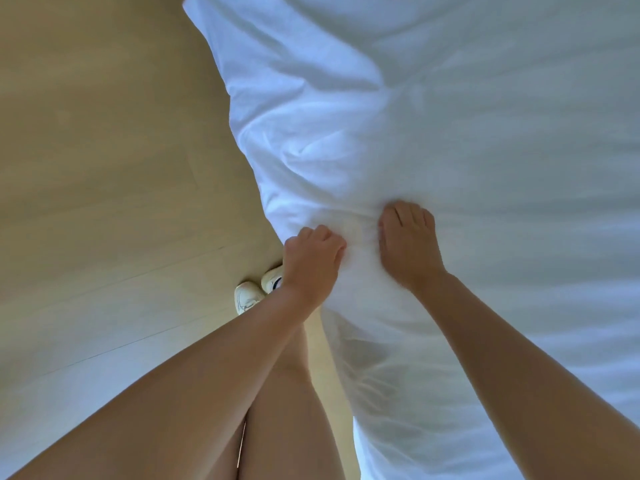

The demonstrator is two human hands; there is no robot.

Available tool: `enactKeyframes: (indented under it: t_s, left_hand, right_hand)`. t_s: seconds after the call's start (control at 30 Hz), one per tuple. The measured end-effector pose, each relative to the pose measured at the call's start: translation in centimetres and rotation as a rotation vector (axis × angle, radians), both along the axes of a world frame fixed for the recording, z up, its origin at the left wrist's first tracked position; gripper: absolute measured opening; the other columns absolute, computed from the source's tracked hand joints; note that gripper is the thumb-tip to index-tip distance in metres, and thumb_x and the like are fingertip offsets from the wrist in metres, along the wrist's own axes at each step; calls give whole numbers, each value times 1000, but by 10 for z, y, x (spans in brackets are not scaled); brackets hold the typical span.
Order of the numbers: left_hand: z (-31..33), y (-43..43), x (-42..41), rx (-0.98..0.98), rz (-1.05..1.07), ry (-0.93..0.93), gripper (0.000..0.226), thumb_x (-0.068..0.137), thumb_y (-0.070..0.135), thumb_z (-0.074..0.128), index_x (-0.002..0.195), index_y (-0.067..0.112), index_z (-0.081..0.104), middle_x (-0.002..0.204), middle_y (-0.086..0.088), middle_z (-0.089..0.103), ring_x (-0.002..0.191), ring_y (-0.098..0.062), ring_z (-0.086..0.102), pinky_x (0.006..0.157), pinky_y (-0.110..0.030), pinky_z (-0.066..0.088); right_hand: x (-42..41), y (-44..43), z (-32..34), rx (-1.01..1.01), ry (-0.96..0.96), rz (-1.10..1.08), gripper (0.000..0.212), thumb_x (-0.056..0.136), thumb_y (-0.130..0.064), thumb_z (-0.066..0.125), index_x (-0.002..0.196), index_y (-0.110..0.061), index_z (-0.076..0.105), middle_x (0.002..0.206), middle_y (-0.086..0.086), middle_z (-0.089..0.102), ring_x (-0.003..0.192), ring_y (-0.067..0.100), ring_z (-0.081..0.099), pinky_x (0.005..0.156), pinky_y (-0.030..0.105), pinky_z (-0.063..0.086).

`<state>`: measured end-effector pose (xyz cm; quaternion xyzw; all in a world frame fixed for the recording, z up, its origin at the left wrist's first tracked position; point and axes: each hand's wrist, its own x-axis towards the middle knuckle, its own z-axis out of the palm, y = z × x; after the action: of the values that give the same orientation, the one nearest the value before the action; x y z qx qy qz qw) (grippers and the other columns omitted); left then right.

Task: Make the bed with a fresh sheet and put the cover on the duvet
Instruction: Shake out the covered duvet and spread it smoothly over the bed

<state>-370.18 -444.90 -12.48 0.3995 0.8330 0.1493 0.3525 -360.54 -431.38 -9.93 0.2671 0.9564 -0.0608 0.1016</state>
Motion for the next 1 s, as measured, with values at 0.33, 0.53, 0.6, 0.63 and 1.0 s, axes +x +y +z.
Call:
enactKeyframes:
  t_s: [0.33, 0.53, 0.6, 0.63, 1.0]
  left_hand:
    - [0, -16, 18, 75, 144, -170, 24, 95, 18, 47, 113, 14, 62, 112, -5, 57, 103, -25, 49, 88, -36, 39]
    - [-11, -25, 23, 10, 251, -195, 34, 94, 27, 54, 127, 24, 57, 126, 3, 54, 118, -21, 42, 93, -29, 31]
    - [-14, -19, 24, 2, 299, -204, 31, 93, 26, 55, 123, 24, 60, 125, 2, 55, 118, -23, 41, 95, -30, 33]
    - [-16, -15, 25, 2, 311, -209, 29, 93, 25, 56, 121, 24, 61, 123, 2, 56, 117, -23, 42, 96, -32, 34]
    - [13, 0, 26, 296, 269, -157, 18, 92, 19, 55, 95, 11, 71, 95, -4, 65, 95, -30, 52, 84, -43, 42]
  right_hand:
    - [13, -32, 8, 1, -209, 38, 14, 67, -1, 76, 79, -3, 69, 79, 14, 67, 78, 34, 65, 65, 35, 48]
    - [7, -30, -4, 100, -226, 136, 28, 47, -6, 84, 69, -9, 67, 69, 7, 64, 66, 26, 65, 56, 26, 48]
    - [6, -27, -6, 126, -211, 152, 28, 48, -3, 83, 70, -8, 67, 70, 9, 64, 65, 27, 65, 55, 27, 48]
    - [5, -25, -7, 135, -202, 155, 27, 47, -1, 82, 69, -7, 66, 70, 10, 64, 65, 28, 65, 54, 28, 48]
    - [18, -20, 36, -316, 59, 19, 13, 93, -7, 50, 88, 4, 54, 82, 18, 56, 77, 38, 54, 66, 37, 36]
